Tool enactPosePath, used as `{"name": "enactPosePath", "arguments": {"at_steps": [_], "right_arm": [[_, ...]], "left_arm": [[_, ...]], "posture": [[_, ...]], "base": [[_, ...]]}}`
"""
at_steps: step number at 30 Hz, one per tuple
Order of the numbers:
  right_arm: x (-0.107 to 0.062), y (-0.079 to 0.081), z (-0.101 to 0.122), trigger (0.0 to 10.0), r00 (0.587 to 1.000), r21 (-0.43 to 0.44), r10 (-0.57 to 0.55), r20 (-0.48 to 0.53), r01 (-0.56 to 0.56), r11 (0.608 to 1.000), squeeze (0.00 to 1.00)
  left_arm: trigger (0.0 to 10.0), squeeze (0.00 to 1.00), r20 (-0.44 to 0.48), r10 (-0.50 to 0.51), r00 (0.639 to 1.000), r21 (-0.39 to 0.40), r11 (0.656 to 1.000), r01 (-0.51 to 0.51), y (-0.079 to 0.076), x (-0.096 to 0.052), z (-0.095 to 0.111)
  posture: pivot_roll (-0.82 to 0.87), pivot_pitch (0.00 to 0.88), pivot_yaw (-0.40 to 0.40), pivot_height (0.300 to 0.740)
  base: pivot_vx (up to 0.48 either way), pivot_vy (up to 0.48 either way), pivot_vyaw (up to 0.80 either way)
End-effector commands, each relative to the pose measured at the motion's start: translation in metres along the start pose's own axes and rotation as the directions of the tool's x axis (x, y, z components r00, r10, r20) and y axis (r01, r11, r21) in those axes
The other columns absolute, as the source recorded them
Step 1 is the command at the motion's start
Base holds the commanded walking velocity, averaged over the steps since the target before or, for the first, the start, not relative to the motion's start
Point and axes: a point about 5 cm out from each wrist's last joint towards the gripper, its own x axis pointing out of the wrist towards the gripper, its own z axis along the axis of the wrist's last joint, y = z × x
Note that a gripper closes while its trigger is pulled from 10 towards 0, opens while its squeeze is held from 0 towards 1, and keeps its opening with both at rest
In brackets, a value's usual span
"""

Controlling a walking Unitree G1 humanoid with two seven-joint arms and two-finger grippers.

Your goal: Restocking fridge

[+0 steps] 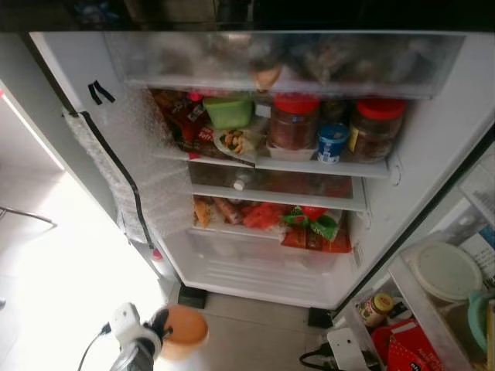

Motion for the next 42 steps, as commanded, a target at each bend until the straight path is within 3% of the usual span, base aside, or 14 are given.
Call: {"name": "enactPosePath", "arguments": {"at_steps": [1, 2, 6, 7, 9, 10, 14, 15, 16, 20, 27, 42], "right_arm": [[0.0, -0.012, -0.005, 10.0, 0.999, 0.024, -0.043, -0.009, 0.043, 0.999, 0.0], [0.0, -0.012, -0.005, 10.0, 0.999, 0.024, -0.043, -0.009, 0.043, 0.999, 0.0], [0.0, -0.008, -0.003, 10.0, 1.0, 0.038, -0.021, -0.002, 0.021, 0.999, 0.0], [0.0, -0.007, -0.002, 10.0, 1.0, 0.04, -0.009, 0.0, 0.009, 0.999, 0.0], [0.0, -0.006, -0.002, 10.0, 1.0, 0.037, -0.003, 0.002, 0.003, 0.999, 0.0], [0.0, -0.005, -0.001, 10.0, 1.0, 0.042, 0.0, 0.004, 0.0, 0.999, 0.0], [0.0, -0.002, 0.002, 10.0, 1.0, 0.071, 0.011, 0.024, -0.013, 0.997, 0.0], [0.0, -0.002, 0.002, 10.0, 1.0, 0.071, 0.011, 0.024, -0.013, 0.997, 0.0], [0.0, -0.001, 0.005, 10.0, 0.999, 0.091, 0.017, 0.041, -0.021, 0.996, 0.0], [0.0, 0.002, 0.007, 10.0, 0.997, 0.139, 0.052, 0.054, -0.059, 0.989, 0.0], [0.0, 0.004, 0.009, 10.0, 0.995, 0.144, 0.071, 0.065, -0.08, 0.986, 0.0], [-0.001, 0.007, 0.006, 10.0, 0.992, 0.15, 0.103, 0.067, -0.112, 0.982, 0.0]], "left_arm": [[10.0, 0.0, 0.075, -0.04, 0.996, -0.034, 0.999, 0.043, -0.002, 0.002, 0.013], [10.0, 0.0, 0.075, -0.04, 0.996, -0.034, 0.999, 0.043, -0.002, 0.002, 0.013], [10.0, 0.0, 0.223, -0.185, 0.957, -0.066, 0.977, 0.204, -0.025, 0.006, 0.04], [10.0, 0.0, 0.285, -0.27, 0.92, -0.083, 0.949, 0.304, -0.041, 0.005, 0.053], [10.0, 0.0, 0.316, -0.337, 0.887, -0.091, 0.92, 0.382, -0.053, 0.003, 0.06], [10.0, 0.0, 0.323, -0.396, 0.86, -0.078, 0.894, 0.441, -0.063, 0.0, 0.063], [10.0, 0.0, 0.347, -0.482, 0.805, -0.041, 0.85, 0.526, -0.077, -0.012, 0.064], [10.0, 0.0, 0.347, -0.482, 0.805, -0.041, 0.85, 0.526, -0.077, -0.012, 0.064], [10.0, 0.0, 0.352, -0.52, 0.778, -0.047, 0.82, 0.57, -0.083, -0.019, 0.064], [10.0, 0.0, 0.327, -0.575, 0.75, -0.046, 0.783, 0.62, -0.089, -0.035, 0.06], [10.0, 0.0, 0.334, -0.562, 0.757, -0.103, 0.776, 0.622, -0.089, -0.041, 0.06], [10.0, 0.0, 0.3, -0.552, 0.778, -0.125, 0.786, 0.606, -0.091, -0.042, 0.061]], "posture": [[0.0, 0.083, 0.002, 0.74], [0.0, 0.083, 0.002, 0.74], [0.0, 0.084, 0.003, 0.74], [0.0, 0.086, 0.002, 0.74], [0.0, 0.088, 0.001, 0.74], [0.0, 0.088, 0.001, 0.74], [-0.01, 0.09, 0.001, 0.74], [-0.01, 0.09, 0.001, 0.74], [-0.01, 0.09, 0.0, 0.74], [0.0, 0.094, -0.005, 0.74], [0.0, 0.096, -0.007, 0.74], [0.0, 0.091, -0.007, 0.74]], "base": [[0.0, 0.0, 0.0], [0.0, 0.0, 0.0], [0.0, 0.0, 0.0], [0.0, 0.0, 0.0], [0.0, 0.0, 0.0], [0.0, 0.0, 0.0], [0.0, 0.0, 0.0], [0.0, 0.0, 0.0], [0.0, 0.0, 0.0], [0.0, 0.0, 0.0], [0.0, 0.0, 0.0], [0.017, 0.0, 0.0]]}}
